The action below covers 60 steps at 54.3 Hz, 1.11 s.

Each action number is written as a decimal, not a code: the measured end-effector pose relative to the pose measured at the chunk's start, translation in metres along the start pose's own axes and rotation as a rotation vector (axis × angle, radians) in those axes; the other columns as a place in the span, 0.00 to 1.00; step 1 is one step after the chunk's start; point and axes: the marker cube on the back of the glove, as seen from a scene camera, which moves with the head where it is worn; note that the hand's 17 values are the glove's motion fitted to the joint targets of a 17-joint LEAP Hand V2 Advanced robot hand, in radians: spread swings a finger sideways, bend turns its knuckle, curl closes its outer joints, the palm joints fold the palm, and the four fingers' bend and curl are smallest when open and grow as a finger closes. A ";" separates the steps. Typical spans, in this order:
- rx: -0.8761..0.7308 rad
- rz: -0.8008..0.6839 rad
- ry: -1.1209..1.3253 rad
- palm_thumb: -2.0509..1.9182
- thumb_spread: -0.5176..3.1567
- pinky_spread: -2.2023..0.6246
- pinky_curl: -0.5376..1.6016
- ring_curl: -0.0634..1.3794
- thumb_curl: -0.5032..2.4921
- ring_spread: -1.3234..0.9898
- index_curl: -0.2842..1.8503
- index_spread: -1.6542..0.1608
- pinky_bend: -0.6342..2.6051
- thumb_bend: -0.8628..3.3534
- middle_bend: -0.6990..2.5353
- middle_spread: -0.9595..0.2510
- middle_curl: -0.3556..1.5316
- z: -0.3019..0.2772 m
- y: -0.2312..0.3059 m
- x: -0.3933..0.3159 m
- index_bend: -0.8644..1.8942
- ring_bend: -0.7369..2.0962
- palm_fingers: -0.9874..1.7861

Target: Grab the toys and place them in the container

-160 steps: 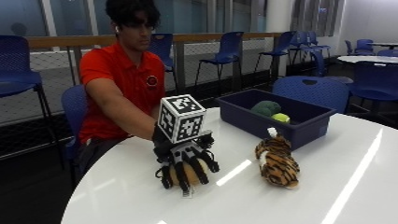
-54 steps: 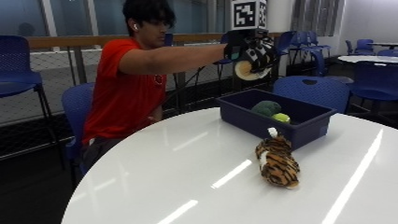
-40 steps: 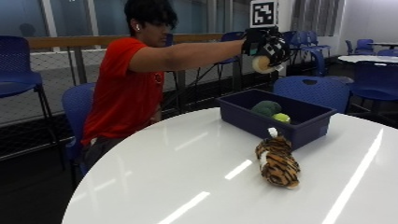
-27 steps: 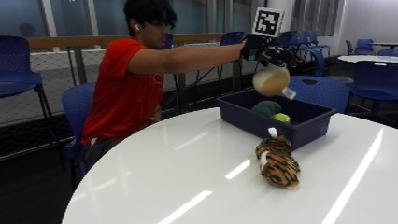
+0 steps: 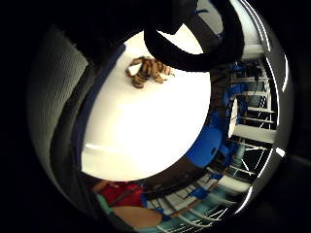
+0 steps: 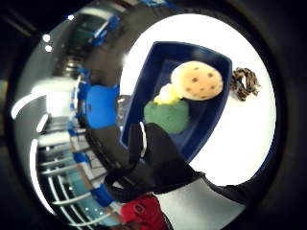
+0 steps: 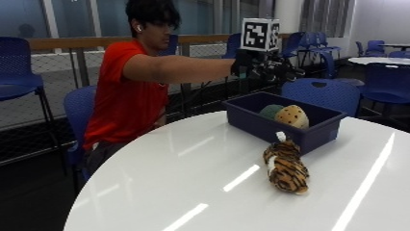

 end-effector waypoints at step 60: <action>-0.044 0.256 -0.112 0.50 0.46 0.82 0.39 0.24 0.26 0.58 0.29 0.70 0.44 0.19 0.25 0.73 0.31 0.130 -0.081 0.147 0.38 0.32 0.31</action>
